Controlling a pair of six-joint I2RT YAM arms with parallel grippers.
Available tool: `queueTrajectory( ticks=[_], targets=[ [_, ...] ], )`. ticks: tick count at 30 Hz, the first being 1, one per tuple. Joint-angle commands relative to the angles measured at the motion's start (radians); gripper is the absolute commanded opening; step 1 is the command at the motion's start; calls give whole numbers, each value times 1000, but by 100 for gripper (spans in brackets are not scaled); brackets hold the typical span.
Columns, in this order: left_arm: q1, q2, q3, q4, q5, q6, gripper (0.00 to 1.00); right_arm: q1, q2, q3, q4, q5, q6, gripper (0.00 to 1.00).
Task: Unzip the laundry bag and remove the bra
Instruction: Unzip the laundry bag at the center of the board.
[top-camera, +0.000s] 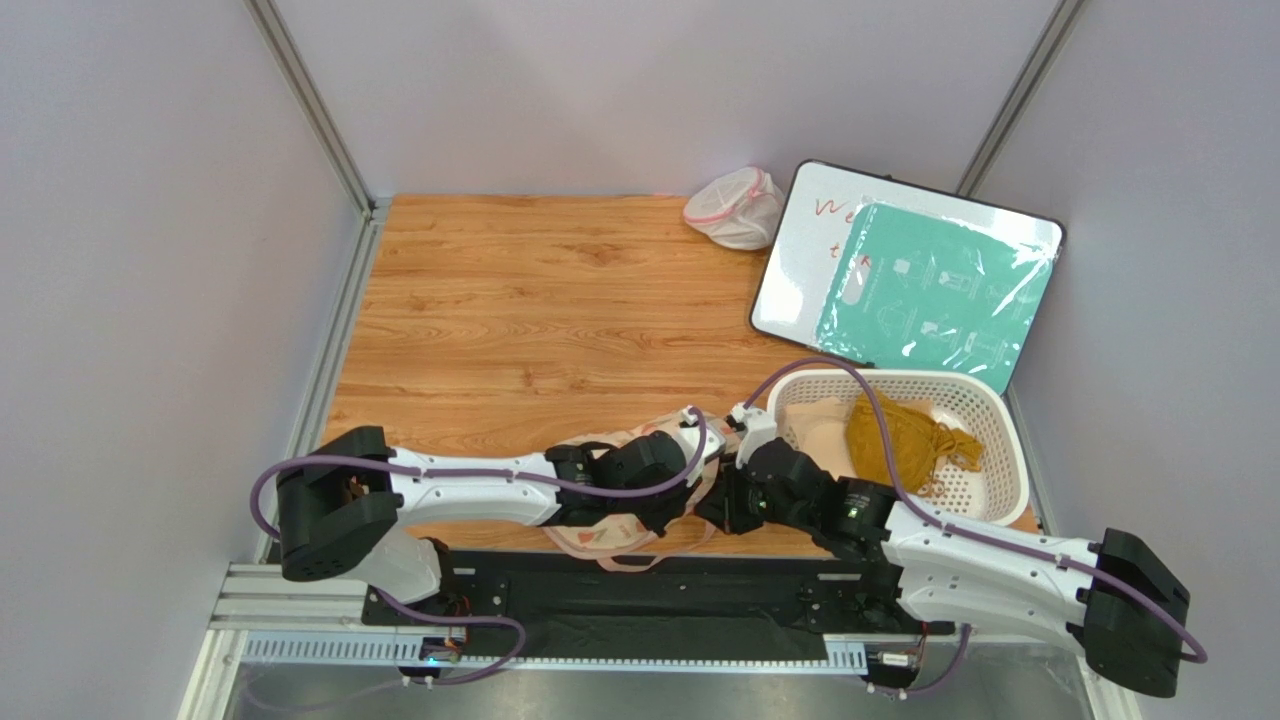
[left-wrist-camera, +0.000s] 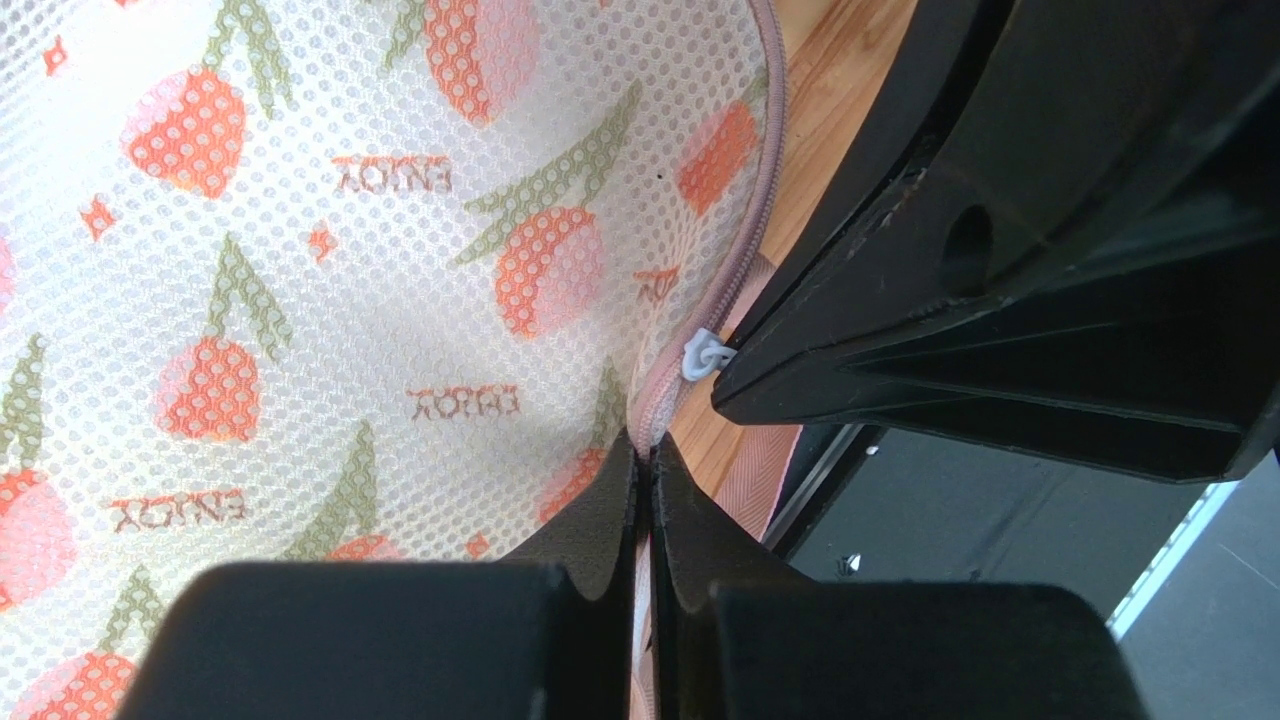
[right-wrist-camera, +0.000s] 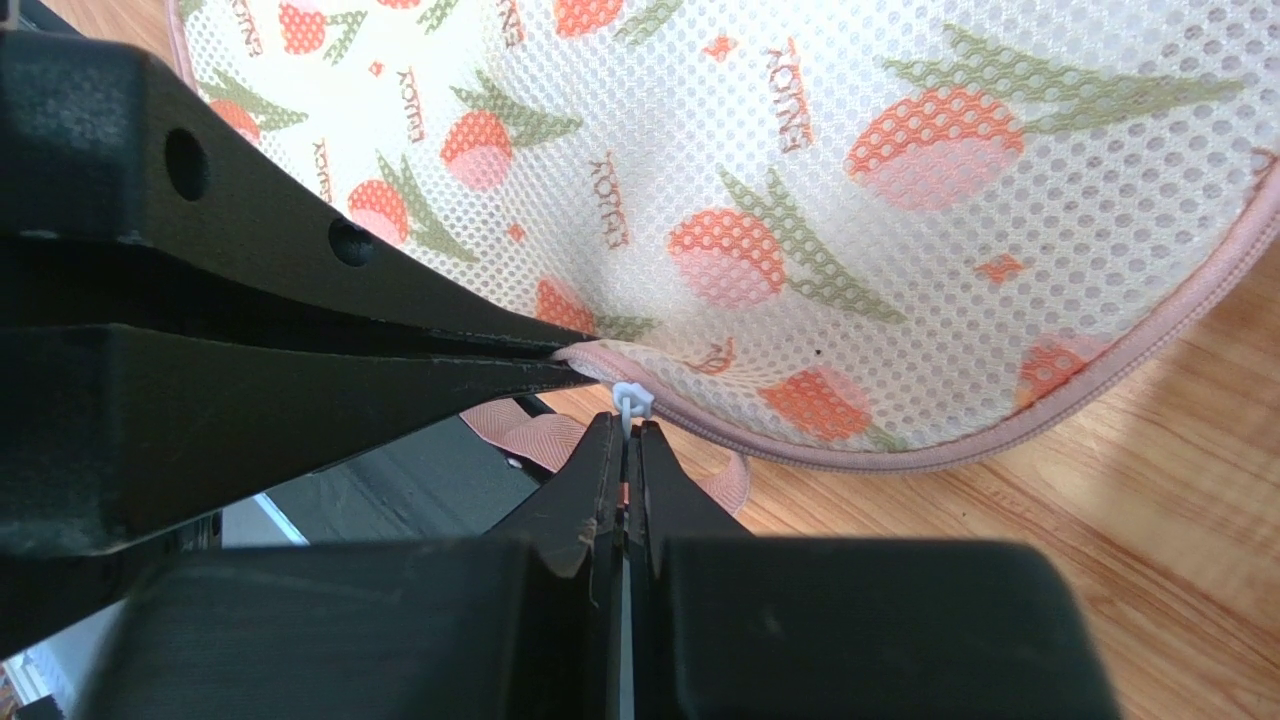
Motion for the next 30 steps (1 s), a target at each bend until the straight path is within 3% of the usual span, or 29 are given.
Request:
queueTrajectory(
  ticks=[1, 14, 30],
  targets=[
    [-3, -16, -26, 21, -16, -7, 0, -4, -19, 7, 47, 6, 6, 0],
    [-2, -107, -105, -28, -69, -16, 0, -8, -9, 15, -2, 56, 16, 0],
    [-3, -372, -256, -146, -136, -30, 0, -36, -29, 18, -42, 60, 4, 0]
  ],
)
